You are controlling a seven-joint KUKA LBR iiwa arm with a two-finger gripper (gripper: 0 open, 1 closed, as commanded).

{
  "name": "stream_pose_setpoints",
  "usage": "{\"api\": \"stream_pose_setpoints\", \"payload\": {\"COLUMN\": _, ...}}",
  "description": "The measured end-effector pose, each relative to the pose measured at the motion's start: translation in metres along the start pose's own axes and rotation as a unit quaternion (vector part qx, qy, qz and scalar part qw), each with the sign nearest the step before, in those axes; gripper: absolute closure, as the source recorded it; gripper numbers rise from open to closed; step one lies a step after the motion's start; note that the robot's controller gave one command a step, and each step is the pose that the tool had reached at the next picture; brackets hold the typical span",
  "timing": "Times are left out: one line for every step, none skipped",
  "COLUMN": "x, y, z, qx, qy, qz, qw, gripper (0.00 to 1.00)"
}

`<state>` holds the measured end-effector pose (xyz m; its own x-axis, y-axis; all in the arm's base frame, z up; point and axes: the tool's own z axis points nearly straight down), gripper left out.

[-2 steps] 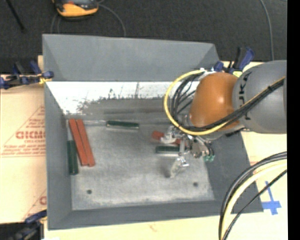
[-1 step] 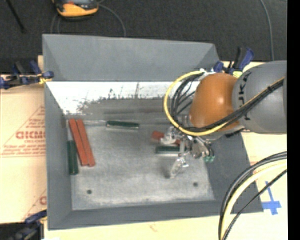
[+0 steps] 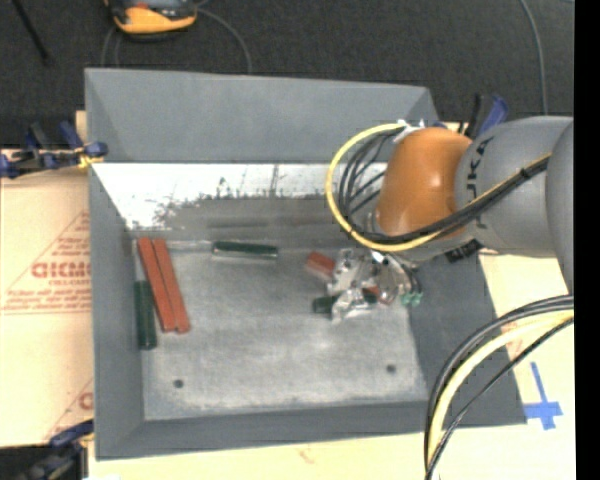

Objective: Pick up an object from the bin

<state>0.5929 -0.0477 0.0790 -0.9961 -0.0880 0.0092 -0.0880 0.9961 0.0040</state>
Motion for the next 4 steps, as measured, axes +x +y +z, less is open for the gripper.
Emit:
{"api": "stream_pose_setpoints", "payload": {"x": 0.0, "y": 0.0, "z": 0.0, "qx": 0.0, "qy": -0.0006, "qz": 0.0, "qw": 1.0, "gripper": 1.0}}
{"api": "stream_pose_setpoints", "payload": {"x": 0.0, "y": 0.0, "z": -0.001, "qx": 0.0, "qy": -0.0007, "qz": 0.0, "qw": 1.0, "gripper": 1.0}}
{"api": "stream_pose_setpoints", "payload": {"x": 0.011, "y": 0.036, "z": -0.03, "qx": 0.002, "qy": -0.0061, "qz": -0.071, "qw": 0.9974, "gripper": 1.0}}
{"api": "stream_pose_setpoints", "payload": {"x": 0.011, "y": 0.036, "z": -0.03, "qx": 0.002, "qy": -0.0061, "qz": -0.071, "qw": 0.9975, "gripper": 1.0}}
